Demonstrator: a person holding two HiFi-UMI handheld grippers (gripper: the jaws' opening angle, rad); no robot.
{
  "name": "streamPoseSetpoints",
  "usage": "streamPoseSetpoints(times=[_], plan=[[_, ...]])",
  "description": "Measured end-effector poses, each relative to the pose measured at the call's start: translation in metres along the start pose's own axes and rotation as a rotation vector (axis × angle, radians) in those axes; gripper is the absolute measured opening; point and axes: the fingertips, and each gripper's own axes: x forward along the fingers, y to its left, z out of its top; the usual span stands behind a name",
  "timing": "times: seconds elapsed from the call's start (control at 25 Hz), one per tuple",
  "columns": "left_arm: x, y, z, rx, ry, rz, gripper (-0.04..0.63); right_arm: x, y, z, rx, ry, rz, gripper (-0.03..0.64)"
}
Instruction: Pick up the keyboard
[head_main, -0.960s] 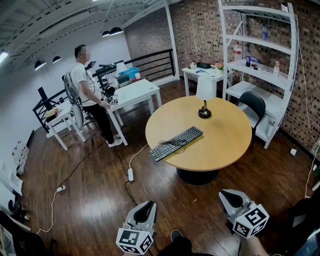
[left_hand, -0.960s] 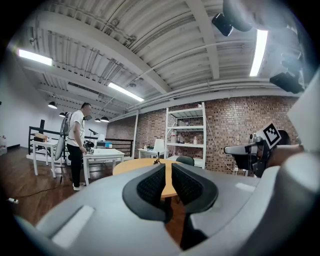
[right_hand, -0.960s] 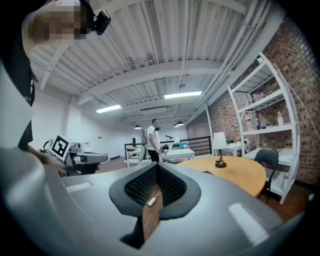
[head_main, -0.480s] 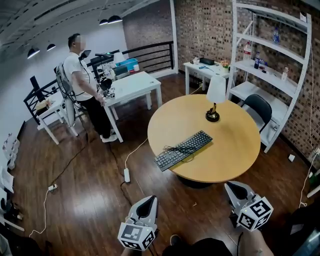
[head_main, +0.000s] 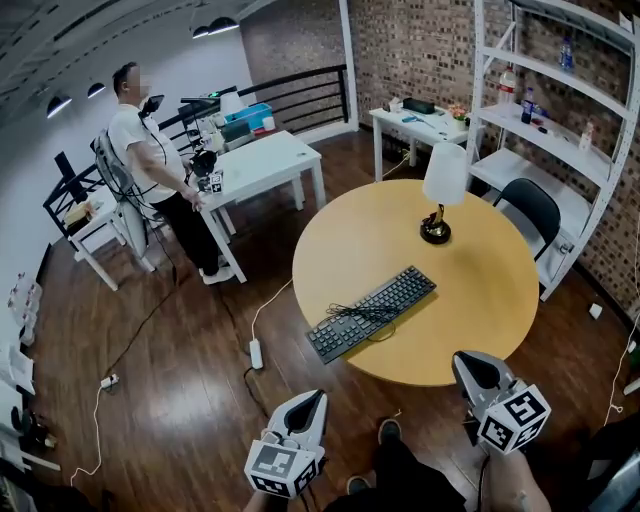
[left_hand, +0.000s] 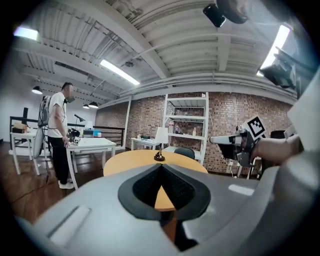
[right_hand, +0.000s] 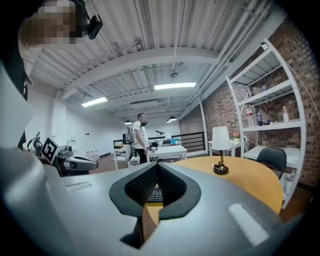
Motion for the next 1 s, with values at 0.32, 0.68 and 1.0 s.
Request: streamPoseSetpoints(times=[0.32, 0.68, 1.0], plan=[[0.121, 0.023, 0.014, -0.129, 0.059, -0.01, 0.0, 0.078, -0.095, 0.014, 0.006, -0.022, 0.03, 0.002], [0.183, 0.086, 0.013, -0.193, 0.084, 0.092, 0.0, 0.154, -0.168, 0.006, 0.023, 0.046, 0.03, 0.002], [0.21, 0.15, 0.023, -0.155, 0.098, 0.062, 0.0, 0.223, -0.177, 0.021, 0.014, 0.056, -0.02, 0.002]])
